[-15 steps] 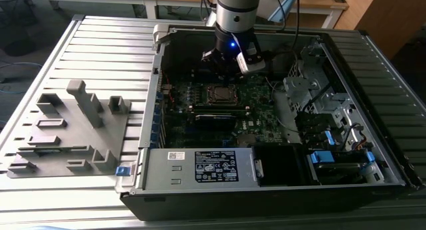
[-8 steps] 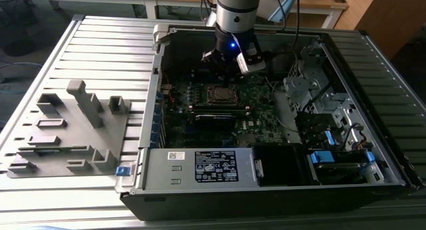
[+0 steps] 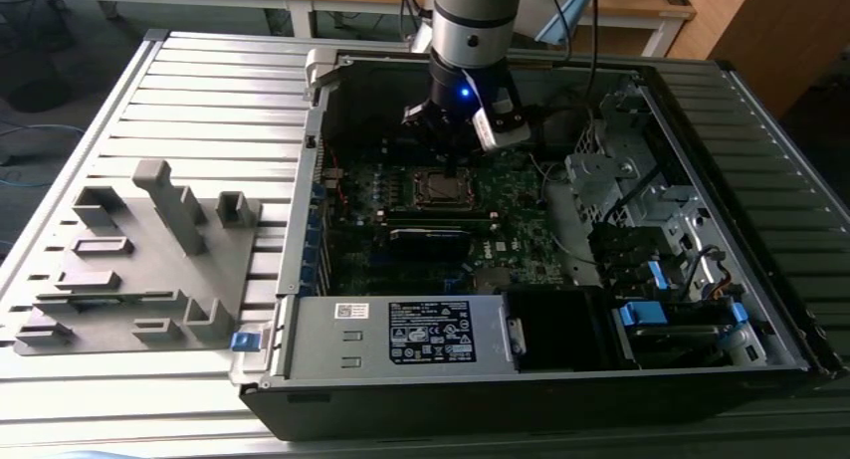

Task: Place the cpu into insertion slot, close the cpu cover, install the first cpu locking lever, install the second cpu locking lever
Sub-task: 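Install the second cpu locking lever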

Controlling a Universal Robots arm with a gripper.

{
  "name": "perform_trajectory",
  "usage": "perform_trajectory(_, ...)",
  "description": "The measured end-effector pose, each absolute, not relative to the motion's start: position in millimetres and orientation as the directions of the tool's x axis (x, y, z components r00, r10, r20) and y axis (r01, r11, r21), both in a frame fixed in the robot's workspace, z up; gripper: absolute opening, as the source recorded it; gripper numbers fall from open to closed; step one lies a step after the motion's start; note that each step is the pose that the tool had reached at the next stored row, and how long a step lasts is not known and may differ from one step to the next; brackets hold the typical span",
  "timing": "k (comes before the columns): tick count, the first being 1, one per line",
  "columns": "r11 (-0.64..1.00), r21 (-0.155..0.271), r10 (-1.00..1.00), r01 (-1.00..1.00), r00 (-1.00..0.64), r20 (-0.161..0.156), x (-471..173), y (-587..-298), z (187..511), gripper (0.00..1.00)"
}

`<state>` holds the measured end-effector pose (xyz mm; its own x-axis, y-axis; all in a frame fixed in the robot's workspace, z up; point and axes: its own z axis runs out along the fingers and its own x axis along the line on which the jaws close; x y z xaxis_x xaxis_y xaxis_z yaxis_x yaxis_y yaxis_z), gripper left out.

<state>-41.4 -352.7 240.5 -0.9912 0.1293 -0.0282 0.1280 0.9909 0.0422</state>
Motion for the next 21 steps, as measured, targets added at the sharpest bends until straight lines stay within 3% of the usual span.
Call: perform_trajectory(21, 0.991, 0.042, 0.129, 0.128, -0.991, -0.028, -42, -376, 240, 0.11)
